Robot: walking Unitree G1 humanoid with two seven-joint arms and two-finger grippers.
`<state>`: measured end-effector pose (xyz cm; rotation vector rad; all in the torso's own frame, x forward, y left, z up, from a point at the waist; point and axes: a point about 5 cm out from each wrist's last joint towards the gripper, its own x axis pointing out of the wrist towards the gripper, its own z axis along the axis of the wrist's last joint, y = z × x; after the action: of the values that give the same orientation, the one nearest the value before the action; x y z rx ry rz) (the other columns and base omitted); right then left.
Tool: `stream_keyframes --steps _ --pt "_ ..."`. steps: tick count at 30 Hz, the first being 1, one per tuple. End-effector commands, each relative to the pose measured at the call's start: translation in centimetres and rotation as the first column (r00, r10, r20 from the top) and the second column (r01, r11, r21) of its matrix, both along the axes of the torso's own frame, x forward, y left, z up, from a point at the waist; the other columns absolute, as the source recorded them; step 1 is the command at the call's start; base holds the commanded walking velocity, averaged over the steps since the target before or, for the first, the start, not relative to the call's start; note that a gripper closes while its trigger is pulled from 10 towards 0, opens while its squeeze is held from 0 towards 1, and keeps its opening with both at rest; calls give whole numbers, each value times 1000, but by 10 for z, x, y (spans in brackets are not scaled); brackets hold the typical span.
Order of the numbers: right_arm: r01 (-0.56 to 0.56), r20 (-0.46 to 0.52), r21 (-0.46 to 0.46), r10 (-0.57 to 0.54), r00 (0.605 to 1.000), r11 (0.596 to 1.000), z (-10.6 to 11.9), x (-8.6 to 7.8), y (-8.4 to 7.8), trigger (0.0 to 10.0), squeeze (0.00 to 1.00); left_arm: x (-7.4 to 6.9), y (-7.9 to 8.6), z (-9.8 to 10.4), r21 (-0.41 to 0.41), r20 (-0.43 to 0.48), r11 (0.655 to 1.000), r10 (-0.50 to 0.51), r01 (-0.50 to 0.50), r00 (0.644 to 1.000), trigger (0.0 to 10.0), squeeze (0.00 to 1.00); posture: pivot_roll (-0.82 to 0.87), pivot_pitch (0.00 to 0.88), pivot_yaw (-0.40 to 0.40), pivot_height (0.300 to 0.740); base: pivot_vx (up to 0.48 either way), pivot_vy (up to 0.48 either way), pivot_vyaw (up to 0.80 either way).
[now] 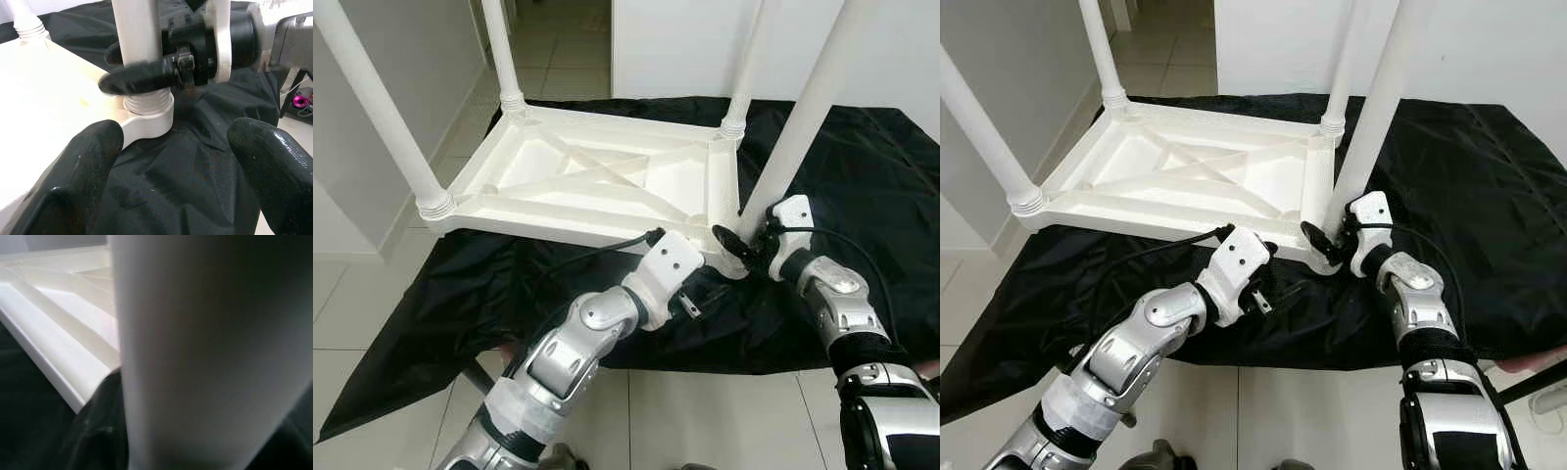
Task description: Building children table
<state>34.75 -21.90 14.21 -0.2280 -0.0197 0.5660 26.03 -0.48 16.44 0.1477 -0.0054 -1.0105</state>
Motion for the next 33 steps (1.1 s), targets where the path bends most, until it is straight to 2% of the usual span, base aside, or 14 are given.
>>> stream_keyframes --steps 1,9,10,12,13,19,23,33 --pt "-20 -22 -33 19 1000 999 -4 0 -1 0 0 -1 -2 2 23 -1 998 -55 55 999 10000 0 -28 0 38 740 0 0 0" --pt "-14 -67 -20 12 998 1000 -14 -2 -4 118 0 -2 -1 3 24 5 998 -57 57 998 10000 0 -27 0 39 740 0 0 0" --pt "-13 -73 -13 12 997 1000 -15 -2 -4 8941 0 -2 -1 3 24 6 998 -57 57 998 10000 0 -29 0 39 740 0 0 0" --pt "-14 -77 -7 13 997 1000 -16 -3 -4 8941 0 -2 -1 3 23 6 998 -58 57 998 10000 0 -29 0 39 740 0 0 0" --pt "-6 -85 8 6 996 1000 -17 -3 -4 10000 0 -2 -1 4 23 6 998 -59 59 998 10000 0 -29 0 39 740 0 0 0" --pt "37 -176 108 -18 984 993 -27 -3 -2 10000 0 -3 -2 4 24 9 998 -64 64 998 10000 0 -29 0 42 740 0 0 0" --pt "41 -193 138 -14 981 990 -29 -2 0 10000 0 -3 -2 5 24 9 998 -66 66 998 10000 0 -30 0 42 740 0 0 0" --pt "80 -194 134 -53 980 988 -31 0 2 10000 0 -4 -4 5 25 15 997 -71 71 997 10000 0 -30 0 39 740 0 0 0"
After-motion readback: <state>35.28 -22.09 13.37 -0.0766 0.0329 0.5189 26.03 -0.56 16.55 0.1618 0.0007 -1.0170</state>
